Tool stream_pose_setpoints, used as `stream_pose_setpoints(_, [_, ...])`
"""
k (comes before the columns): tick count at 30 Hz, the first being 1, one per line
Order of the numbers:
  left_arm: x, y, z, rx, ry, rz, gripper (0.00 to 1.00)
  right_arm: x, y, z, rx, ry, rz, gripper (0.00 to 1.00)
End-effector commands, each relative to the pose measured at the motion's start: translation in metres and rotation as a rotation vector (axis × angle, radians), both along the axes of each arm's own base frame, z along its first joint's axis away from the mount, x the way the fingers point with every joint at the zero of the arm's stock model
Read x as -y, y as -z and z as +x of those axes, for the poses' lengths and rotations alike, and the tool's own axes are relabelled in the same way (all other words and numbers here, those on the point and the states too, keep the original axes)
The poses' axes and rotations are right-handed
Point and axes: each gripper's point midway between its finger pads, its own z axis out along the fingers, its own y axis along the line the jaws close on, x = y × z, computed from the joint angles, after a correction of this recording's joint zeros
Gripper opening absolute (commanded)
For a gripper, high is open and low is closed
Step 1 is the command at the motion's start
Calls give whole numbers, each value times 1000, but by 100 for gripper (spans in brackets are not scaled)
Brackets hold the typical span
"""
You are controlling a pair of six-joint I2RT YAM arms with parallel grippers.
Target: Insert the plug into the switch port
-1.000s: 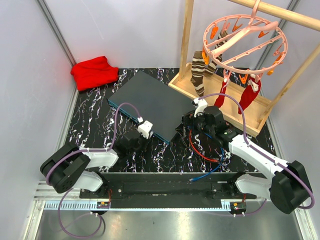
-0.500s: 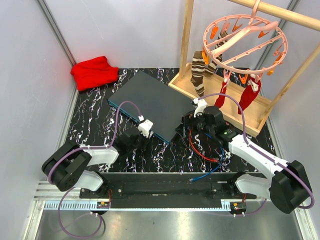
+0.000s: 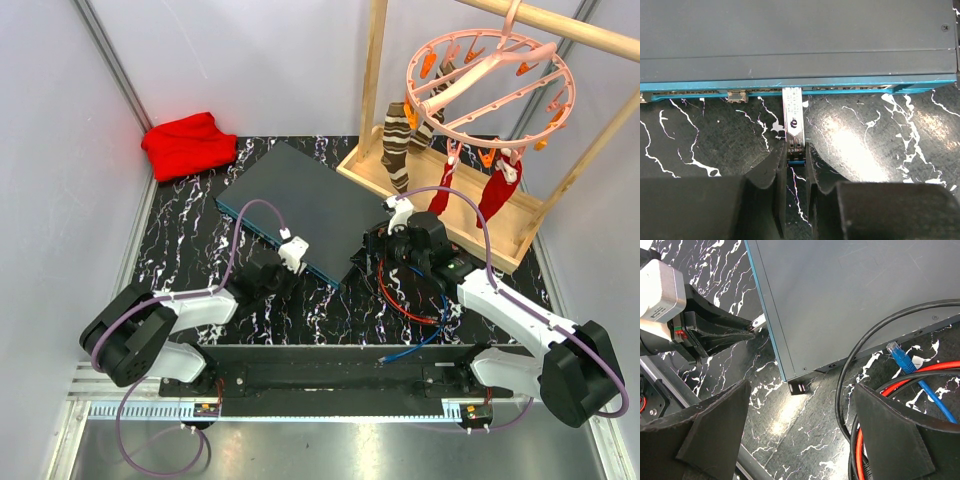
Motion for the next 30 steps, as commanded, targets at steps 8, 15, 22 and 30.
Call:
stream_pose_setpoints(8, [55, -104, 35, 246, 115, -263, 0, 1, -18, 7, 77, -2, 21, 93])
stream_pose_setpoints(15, [62, -98, 26, 198, 157, -290, 0, 2, -17, 5, 77, 0, 20, 93])
stream_pose_setpoints(22, [57, -105, 30, 206, 135, -259, 0, 3, -17, 6, 81, 5, 18, 93])
stream_pose_setpoints(30, [49, -109, 37, 226, 108, -207, 0, 5, -16, 4, 83, 7, 15, 93])
